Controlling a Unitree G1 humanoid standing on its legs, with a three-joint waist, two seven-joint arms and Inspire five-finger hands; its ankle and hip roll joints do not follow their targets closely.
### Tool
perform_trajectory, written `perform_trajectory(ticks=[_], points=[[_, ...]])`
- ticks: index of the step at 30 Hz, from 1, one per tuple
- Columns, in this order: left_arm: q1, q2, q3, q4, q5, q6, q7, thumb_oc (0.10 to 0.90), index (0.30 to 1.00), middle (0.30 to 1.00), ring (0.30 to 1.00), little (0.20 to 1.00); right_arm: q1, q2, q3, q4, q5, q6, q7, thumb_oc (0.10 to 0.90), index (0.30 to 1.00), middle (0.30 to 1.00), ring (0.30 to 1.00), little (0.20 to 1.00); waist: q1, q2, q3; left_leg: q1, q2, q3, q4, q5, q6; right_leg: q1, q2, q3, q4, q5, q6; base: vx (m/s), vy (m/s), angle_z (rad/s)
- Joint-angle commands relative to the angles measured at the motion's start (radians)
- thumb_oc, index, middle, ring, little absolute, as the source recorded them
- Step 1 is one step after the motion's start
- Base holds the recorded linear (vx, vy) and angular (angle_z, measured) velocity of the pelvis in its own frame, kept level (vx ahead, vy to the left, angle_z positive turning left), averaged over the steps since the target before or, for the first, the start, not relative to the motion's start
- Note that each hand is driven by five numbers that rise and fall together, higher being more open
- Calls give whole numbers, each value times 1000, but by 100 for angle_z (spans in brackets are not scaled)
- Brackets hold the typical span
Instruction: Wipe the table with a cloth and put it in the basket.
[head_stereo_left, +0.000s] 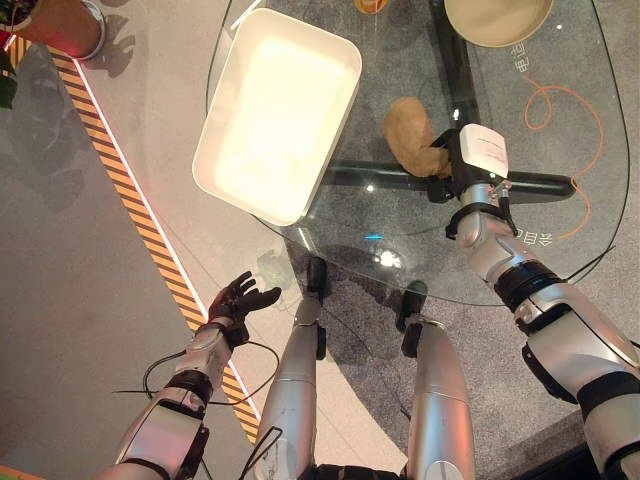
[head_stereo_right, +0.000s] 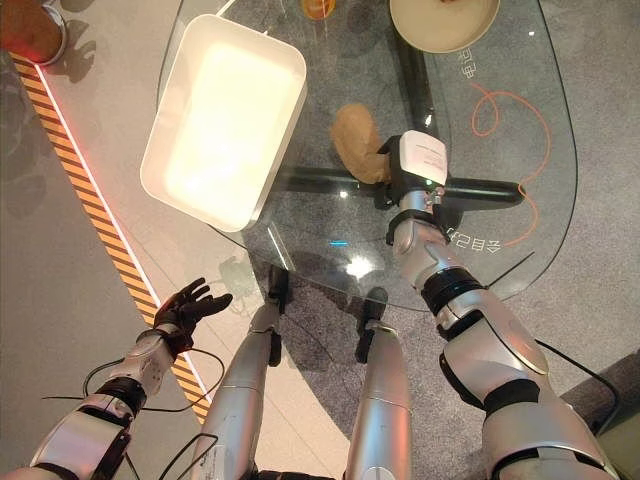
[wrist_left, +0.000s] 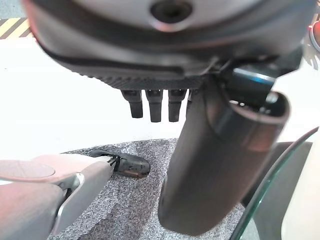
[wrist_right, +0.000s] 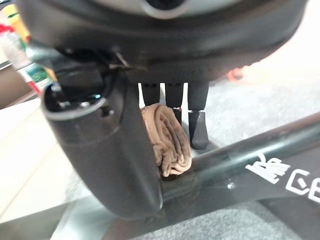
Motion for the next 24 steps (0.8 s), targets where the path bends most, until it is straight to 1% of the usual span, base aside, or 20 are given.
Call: perform_trajectory(ticks=[1, 3, 5, 8, 10, 16, 18, 20, 24], points=[[22, 3, -24, -1, 25, -23, 23, 800, 900, 900, 900, 900, -93, 12, 94, -87, -97, -77, 58, 100, 300, 300, 300, 200, 11, 21, -20, 11, -97, 44, 128, -168, 67, 60, 39, -37, -200, 111, 16, 0, 0, 0], [22, 4, -24, -2, 24, -24, 20, 800, 900, 900, 900, 900, -86, 19, 118, -107, -114, -105, 108, 100, 300, 300, 300, 200, 12, 22, -20, 12, -97, 45, 126, -165, 67, 60, 37, -38, -201, 112, 16, 0, 0, 0], [24, 3, -24, -5, 27, -24, 21, 800, 900, 900, 900, 900, -80, 20, 128, -124, -122, -110, 127, 100, 300, 300, 300, 200, 12, 22, -20, 14, -98, 45, 125, -164, 66, 61, 36, -39, -201, 113, 17, 0, 0, 0], [28, 6, -20, -14, 32, -18, 25, 800, 900, 900, 900, 900, -67, 17, 155, -173, -133, -158, 211, 100, 300, 300, 300, 200, 12, 20, -20, 17, -98, 44, 121, -162, 65, 63, 34, -41, -202, 114, 18, 0, 0, 0], [29, 6, -19, -18, 30, -18, 27, 800, 900, 900, 900, 900, -58, 16, 169, -196, -138, -173, 244, 100, 300, 300, 300, 200, 10, 19, -20, 14, -98, 46, 124, -161, 64, 60, 32, -40, -201, 114, 19, 0, 0, 0], [30, 10, -8, -22, 31, -14, 30, 800, 900, 900, 900, 900, -9, 2, 190, -251, -146, -216, 308, 100, 300, 300, 300, 200, 2, 13, -20, 18, -96, 50, 116, -157, 62, 62, 31, -40, -208, 115, 21, 0, 0, 0], [31, 12, -6, -23, 30, -14, 29, 800, 900, 900, 900, 900, -1, -3, 192, -262, -148, -221, 316, 100, 300, 300, 300, 200, 1, 12, -20, 17, -95, 50, 116, -157, 62, 60, 31, -40, -208, 116, 21, 0, 0, 0], [29, 18, 0, -19, 27, -16, 26, 800, 900, 900, 900, 900, 24, -11, 199, -285, -159, -245, 350, 100, 300, 300, 300, 200, -4, 7, -20, 11, -93, 53, 119, -156, 61, 56, 30, -41, -208, 118, 22, 0, 0, 0], [26, 23, 3, -12, 22, -16, 22, 800, 900, 900, 900, 900, 41, -20, 207, -287, -150, -261, 371, 100, 300, 300, 300, 200, -7, 5, -20, 12, -91, 56, 117, -155, 61, 56, 28, -41, -210, 119, 23, 0, 0, 0]])
